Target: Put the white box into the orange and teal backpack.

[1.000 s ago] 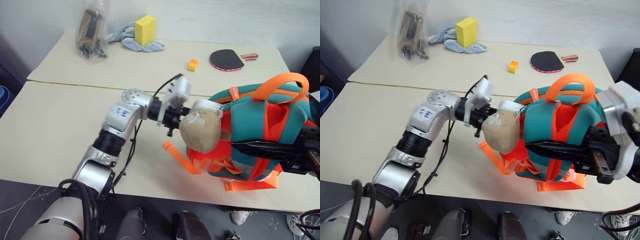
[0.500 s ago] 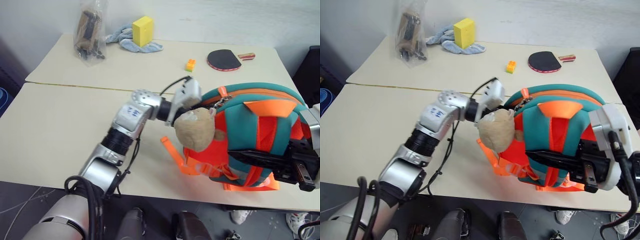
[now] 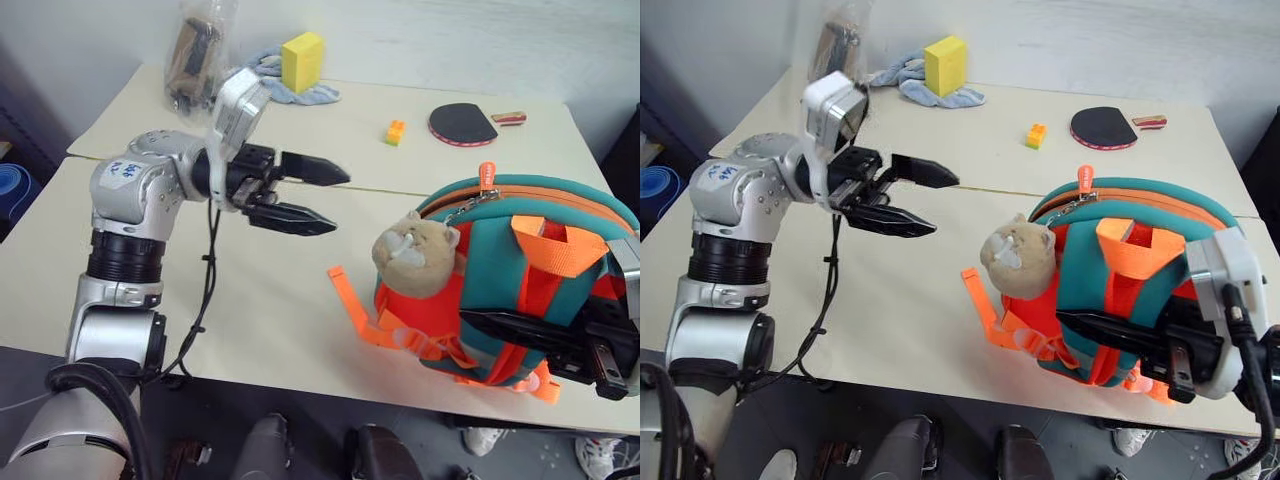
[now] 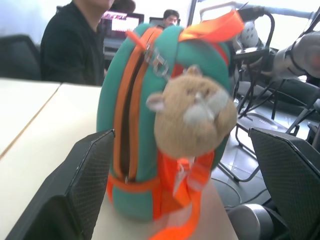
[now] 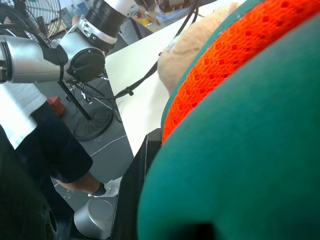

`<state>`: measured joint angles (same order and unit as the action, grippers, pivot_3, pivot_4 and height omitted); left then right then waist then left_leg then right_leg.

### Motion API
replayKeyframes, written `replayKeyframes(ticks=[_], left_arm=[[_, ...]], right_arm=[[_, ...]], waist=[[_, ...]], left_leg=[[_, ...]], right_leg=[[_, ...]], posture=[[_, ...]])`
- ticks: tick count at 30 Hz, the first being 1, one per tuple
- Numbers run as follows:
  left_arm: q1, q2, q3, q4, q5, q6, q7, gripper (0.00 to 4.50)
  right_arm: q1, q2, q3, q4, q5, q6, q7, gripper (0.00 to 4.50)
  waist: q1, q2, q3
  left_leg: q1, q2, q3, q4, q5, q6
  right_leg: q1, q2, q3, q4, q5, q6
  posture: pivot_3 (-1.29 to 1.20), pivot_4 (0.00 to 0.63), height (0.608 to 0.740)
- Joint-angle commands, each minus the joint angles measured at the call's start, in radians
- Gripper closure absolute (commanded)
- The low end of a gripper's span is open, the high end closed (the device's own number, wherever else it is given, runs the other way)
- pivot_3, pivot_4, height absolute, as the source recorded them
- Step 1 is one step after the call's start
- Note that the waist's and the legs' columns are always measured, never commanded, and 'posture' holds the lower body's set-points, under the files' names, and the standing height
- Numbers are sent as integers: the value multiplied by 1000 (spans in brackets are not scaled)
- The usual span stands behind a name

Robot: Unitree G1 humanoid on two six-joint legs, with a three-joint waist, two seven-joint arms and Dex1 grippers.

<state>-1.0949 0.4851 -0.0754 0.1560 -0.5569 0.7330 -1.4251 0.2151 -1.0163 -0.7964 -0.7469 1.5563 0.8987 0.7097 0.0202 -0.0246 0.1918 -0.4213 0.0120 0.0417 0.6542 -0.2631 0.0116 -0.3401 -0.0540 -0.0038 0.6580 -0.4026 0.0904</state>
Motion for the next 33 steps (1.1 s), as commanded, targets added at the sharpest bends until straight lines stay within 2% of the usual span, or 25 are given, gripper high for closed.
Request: replayKeyframes(ticks=[1, 6, 12, 15, 22, 27, 33], left_arm=[[-5, -42, -67, -59, 34, -35, 44, 29], [24, -105, -159, -68, 105, -107, 99, 29], [29, -190, -158, -38, 109, -87, 199, 29], [28, -184, -155, -24, 103, -77, 195, 523], [26, -141, -129, -5, 91, -60, 172, 2613], [24, -49, -126, 52, 123, -98, 117, 3968], [65, 72, -157, 234, 220, -238, 26, 3968]], right_arm=[[9, 3, -37, -25, 29, -30, -10, 4500], [15, -1, -35, -28, 45, -40, -25, 4500], [31, 8, -19, -38, 39, -58, -42, 4500], [32, 7, -20, -32, 39, -64, -46, 4500], [56, 10, -40, -23, 25, -69, -32, 4500], [94, 26, -65, -29, 2, -69, -16, 4500], [163, 65, -140, -29, -16, -75, 32, 4500]], waist=[[1, 0, 0], [-8, 0, 0], [-5, 0, 0], [-5, 0, 0], [0, 0, 0], [-2, 0, 0], [-3, 0, 0]], left_leg=[[0, 0, 0, 0, 0, 0], [1, 1, 0, -1, 1, -1], [0, 1, 0, 0, 1, -1], [0, 1, 0, 0, 1, -1], [1, 1, 0, 0, 1, -1], [1, 1, 0, -1, 1, -1], [1, 1, 0, -1, 1, -1]], right_leg=[[0, 0, 0, 0, 0, 0], [-1, 2, 0, 0, 0, 0], [-1, 2, 0, 0, 0, 0], [-1, 2, 0, 0, 0, 0], [0, 2, 0, 0, 0, 0], [-1, 2, 0, 0, 0, 0], [-1, 2, 0, 0, 0, 0]], posture=[[0, 150, 740], [0, 150, 740], [0, 150, 740], [0, 150, 740], [0, 150, 740], [0, 150, 740], [0, 150, 740]])
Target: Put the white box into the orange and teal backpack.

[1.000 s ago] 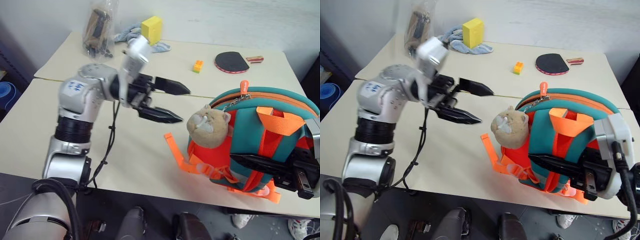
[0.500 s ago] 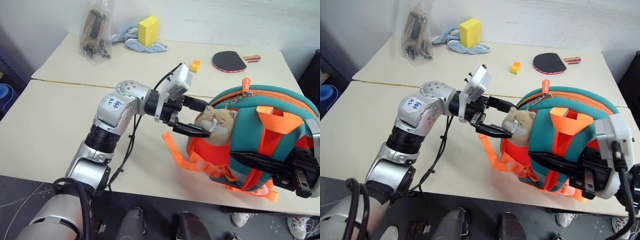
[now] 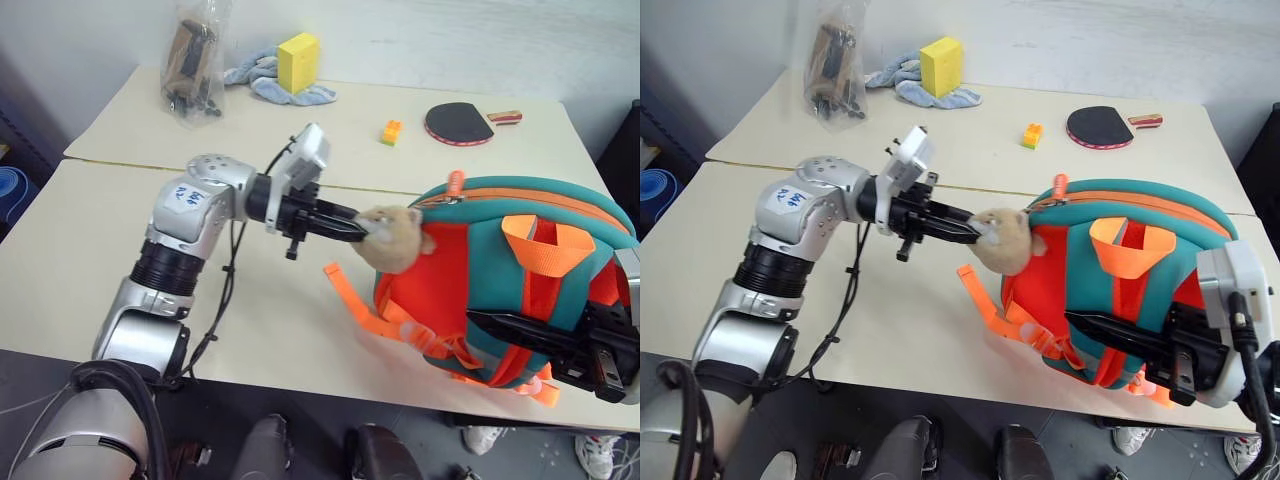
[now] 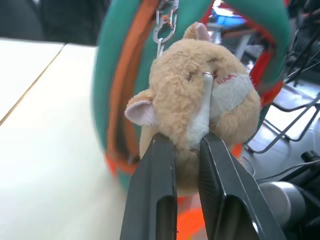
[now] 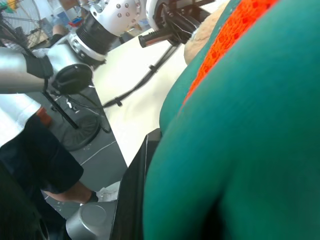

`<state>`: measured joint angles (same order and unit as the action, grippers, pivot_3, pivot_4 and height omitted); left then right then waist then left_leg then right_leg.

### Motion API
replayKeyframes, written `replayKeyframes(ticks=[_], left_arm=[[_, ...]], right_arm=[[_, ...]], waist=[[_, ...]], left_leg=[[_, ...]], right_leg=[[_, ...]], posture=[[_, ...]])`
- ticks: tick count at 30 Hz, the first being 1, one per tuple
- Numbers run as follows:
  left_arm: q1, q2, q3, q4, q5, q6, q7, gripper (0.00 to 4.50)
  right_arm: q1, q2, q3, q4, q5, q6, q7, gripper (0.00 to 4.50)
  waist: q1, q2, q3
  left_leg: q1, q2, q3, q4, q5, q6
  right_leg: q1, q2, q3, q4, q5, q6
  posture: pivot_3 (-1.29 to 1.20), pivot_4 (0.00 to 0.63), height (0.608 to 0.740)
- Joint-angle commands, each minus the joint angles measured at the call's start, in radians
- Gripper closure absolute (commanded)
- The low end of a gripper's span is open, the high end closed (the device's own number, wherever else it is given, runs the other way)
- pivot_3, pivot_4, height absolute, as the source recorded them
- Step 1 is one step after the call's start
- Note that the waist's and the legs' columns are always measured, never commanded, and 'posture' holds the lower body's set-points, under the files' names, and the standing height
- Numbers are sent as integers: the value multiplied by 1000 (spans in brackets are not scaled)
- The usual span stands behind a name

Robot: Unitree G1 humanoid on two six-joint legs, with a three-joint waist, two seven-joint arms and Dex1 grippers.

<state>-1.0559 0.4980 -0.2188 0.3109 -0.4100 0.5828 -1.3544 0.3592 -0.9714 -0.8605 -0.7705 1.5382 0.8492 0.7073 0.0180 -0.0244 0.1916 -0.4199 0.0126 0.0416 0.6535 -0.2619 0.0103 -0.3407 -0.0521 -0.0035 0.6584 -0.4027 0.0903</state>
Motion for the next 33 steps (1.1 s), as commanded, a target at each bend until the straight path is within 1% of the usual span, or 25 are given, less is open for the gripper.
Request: replayKeyframes(ticks=[1, 3, 5, 8, 11, 13, 15, 18, 20, 21, 23, 25, 27, 29, 31, 32, 33], left_arm=[[40, 68, -28, 93, 92, -117, -58, 3968], [81, 62, -71, 110, 157, -218, -53, 3968], [110, 33, -102, 130, 207, -290, -28, 3968], [151, -62, -156, 168, 274, -367, 38, 3968], [190, -138, -202, 181, 337, -432, 94, 3968], [207, -169, -208, 177, 356, -434, 120, 3968], [216, -175, -199, 165, 357, -425, 127, 3968], [224, -133, -144, 128, 308, -339, 94, 3968], [221, -94, -108, 123, 285, -297, 70, 3495], [220, -73, -93, 117, 273, -279, 55, 3290], [218, -18, -61, 92, 237, -240, 4, 2649], [219, 39, -31, 62, 202, -218, -53, 2107], [214, 101, 6, 30, 151, -180, -125, 1494], [193, 153, 53, 12, 99, -127, -171, 839], [157, 215, 101, 11, 53, -76, -216, 266], [145, 238, 118, 4, 35, -62, -227, 15], [132, 260, 134, 0, 17, -45, -233, 15]], right_arm=[[24, 23, -82, -4, -1, -28, 39, 4500], [30, 29, -89, 1, -12, -35, 48, 4500], [30, 32, -88, 3, -18, -40, 57, 4500], [25, 38, -82, 8, -12, -53, 67, 4500], [15, 44, -64, 19, -40, -64, 60, 4500], [5, 52, -42, 21, -69, -74, 42, 4500], [0, 58, -27, 17, -98, -84, 30, 4500], [22, 69, 1, 6, -213, -101, 30, 4500], [61, 70, 2, 5, -269, -96, 61, 3833], [83, 70, -6, 7, -298, -100, 83, 3602], [136, 68, -48, 27, -352, -107, 140, 2915], [192, 63, -126, 71, -390, -109, 219, 2289], [249, 50, -241, 153, -398, -90, 320, 1615], [311, 25, -357, 256, -418, -69, 439, 880], [355, -16, -456, 389, -458, -61, 539, 244], [359, -36, -482, 447, -476, -62, 563, 0], [356, -57, -501, 508, -495, -64, 578, 0]], waist=[[-4, 0, 0], [-5, 0, 0], [-1, 0, 0], [7, 0, 0], [7, 0, 0], [7, 0, -1], [7, 1, -2], [5, 2, -2], [4, 2, -2], [2, 2, -2], [-4, 2, -2], [-8, 2, -2], [-8, 2, -2], [-8, 2, -2], [-5, 2, -2], [-6, 1, -2], [-7, 2, -2]], left_leg=[[0, 0, 0, 0, 0, 0], [0, 0, 0, -1, 0, 0], [0, 0, 0, 0, 0, 0], [0, 0, 0, 1, -1, 1], [-1, -1, 0, 1, -1, 2], [-1, -1, 0, 1, -1, 2], [0, -1, 0, 2, -1, 2], [0, -1, 0, 3, -1, 2], [0, -1, 0, 3, -1, 2], [0, -1, 0, 3, -1, 2], [0, -1, 0, 1, -1, 1], [0, -1, 0, 0, 0, 0], [0, 0, 0, -1, 0, 0], [1, -1, 0, -1, 0, 0], [1, -1, 0, -1, 0, 1], [1, -2, 0, -2, -1, 3], [2, -1, 0, -2, -3, 6]], right_leg=[[0, 0, 0, 0, 0, 0], [0, 0, 0, 0, 0, 0], [0, -1, 0, 0, 0, 0], [0, -1, 0, 0, 0, 0], [0, -1, 0, 0, 0, 0], [1, -2, 0, 0, 0, 0], [1, -2, 0, 0, 0, 0], [1, -2, 0, 1, 0, 0], [1, -2, 0, 1, 0, 0], [1, -1, 0, 1, 0, 0], [0, -1, 0, 1, 0, 0], [-1, -1, 0, 1, 0, 0], [0, 0, 0, 1, 0, 0], [0, -1, 0, 0, 0, 0], [1, -2, 0, -1, 0, -1], [1, -2, 0, -2, 0, -1], [1, -2, 0, -2, 0, -1]], posture=[[0, 150, 740], [0, 150, 740], [0, 150, 740], [0, 150, 740], [0, 150, 740], [0, 150, 740], [0, 150, 740], [0, 150, 740], [0, 150, 740], [0, 150, 740], [0, 150, 740], [0, 150, 740], [0, 150, 740], [0, 150, 740], [0, 150, 740], [0, 150, 740], [0, 150, 740]])
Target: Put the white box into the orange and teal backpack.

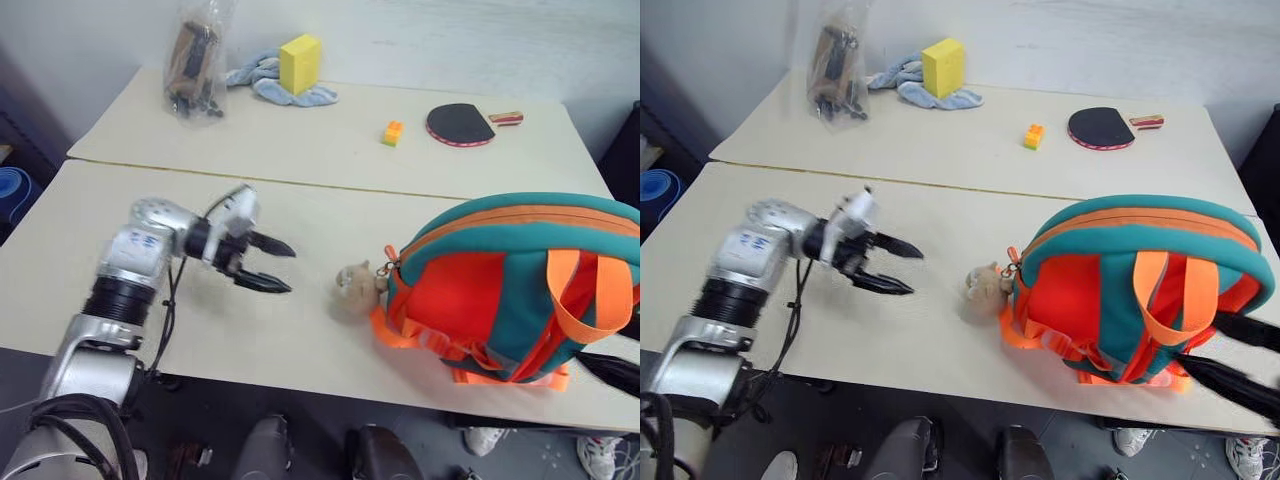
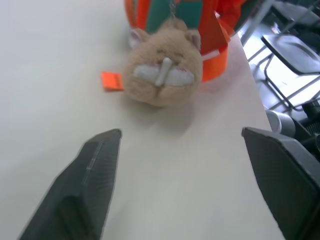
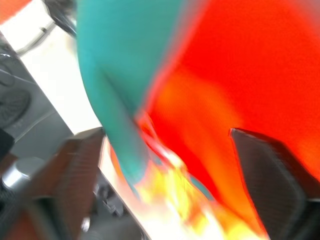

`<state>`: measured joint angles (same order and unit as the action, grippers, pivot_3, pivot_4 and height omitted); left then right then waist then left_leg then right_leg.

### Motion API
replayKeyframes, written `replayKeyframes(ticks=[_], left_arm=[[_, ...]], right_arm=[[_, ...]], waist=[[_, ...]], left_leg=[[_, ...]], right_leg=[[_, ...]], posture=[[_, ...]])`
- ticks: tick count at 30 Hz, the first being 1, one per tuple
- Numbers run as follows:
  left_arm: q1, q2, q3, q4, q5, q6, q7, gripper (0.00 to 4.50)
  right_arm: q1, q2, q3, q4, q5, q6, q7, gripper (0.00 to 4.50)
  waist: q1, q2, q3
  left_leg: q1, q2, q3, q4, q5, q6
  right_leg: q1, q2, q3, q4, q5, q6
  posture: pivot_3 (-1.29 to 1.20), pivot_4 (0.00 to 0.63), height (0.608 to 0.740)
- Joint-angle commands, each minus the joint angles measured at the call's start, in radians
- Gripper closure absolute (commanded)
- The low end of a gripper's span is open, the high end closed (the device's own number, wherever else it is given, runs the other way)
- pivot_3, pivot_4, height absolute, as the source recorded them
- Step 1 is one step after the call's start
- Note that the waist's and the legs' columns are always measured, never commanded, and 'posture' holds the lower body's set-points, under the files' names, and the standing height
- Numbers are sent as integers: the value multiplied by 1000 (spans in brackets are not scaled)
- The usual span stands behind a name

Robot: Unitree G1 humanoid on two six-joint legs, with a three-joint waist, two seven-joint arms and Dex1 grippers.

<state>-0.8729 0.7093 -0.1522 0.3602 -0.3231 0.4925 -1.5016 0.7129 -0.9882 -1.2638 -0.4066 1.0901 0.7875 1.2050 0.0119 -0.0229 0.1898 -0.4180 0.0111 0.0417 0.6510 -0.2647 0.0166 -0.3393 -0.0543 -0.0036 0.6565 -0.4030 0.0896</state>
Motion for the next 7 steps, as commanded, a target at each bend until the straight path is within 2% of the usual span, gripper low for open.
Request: replayKeyframes(ticks=[1, 4, 7], left_arm=[[-58, 67, 84, -50, -88, 56, -88, 15], [-85, 93, 125, -49, -135, 82, -73, 15], [-102, 74, 139, -57, -146, 78, -13, 15]], right_arm=[[-5, -56, -105, 197, -67, -9, 95, 0], [-32, -86, -103, 299, -119, -27, 127, 0], [-70, -83, -73, 329, -150, -36, 138, 0]], waist=[[-2, 0, 0], [-9, 0, 0], [-10, 0, 0]], left_leg=[[1, 0, 0, -1, 0, 0], [1, 0, 0, -1, 0, 0], [2, 0, 0, -2, 0, 0]], right_leg=[[0, 0, 0, 0, 0, 0], [0, -1, 0, 0, 0, 0], [0, -1, 0, 1, -1, -1]], posture=[[0, 150, 740], [0, 150, 740], [0, 150, 740]])
